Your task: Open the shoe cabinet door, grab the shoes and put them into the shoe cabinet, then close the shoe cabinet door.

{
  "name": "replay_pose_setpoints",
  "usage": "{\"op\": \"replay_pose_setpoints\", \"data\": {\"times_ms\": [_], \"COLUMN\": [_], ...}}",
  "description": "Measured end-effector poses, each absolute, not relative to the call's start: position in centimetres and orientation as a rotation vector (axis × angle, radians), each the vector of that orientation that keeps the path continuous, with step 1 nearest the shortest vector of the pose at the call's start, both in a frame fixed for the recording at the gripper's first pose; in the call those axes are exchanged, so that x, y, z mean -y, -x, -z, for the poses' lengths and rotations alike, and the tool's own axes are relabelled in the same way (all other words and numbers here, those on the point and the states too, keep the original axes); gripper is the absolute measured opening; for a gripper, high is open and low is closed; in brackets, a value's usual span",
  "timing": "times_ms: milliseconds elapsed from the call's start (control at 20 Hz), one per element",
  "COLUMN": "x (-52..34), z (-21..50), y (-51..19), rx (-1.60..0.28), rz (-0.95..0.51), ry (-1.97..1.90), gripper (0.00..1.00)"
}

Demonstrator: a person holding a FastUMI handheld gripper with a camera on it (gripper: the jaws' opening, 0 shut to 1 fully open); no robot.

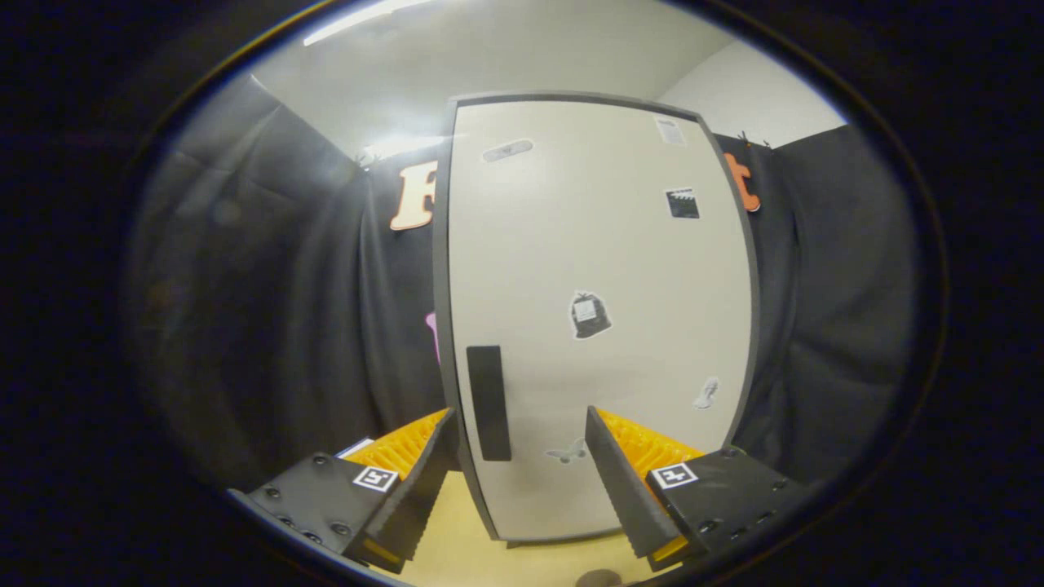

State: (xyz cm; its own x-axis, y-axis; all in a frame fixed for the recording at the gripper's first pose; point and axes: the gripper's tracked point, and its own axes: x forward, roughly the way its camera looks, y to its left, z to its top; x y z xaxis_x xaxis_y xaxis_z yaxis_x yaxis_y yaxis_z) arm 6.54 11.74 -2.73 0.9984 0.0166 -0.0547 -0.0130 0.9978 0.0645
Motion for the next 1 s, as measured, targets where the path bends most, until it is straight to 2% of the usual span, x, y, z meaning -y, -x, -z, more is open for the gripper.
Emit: {"op": "replay_pose_setpoints", "data": {"times_ms": [500,1000], "x": [-13.5,-13.7], "z": [5.4,6.8], "y": [-12.5,-14.5], "rx": [-0.092,-0.123], "rz": [0.033,0.066], "ry": [-0.068,-0.058], "gripper": [0.96,0.56]}}
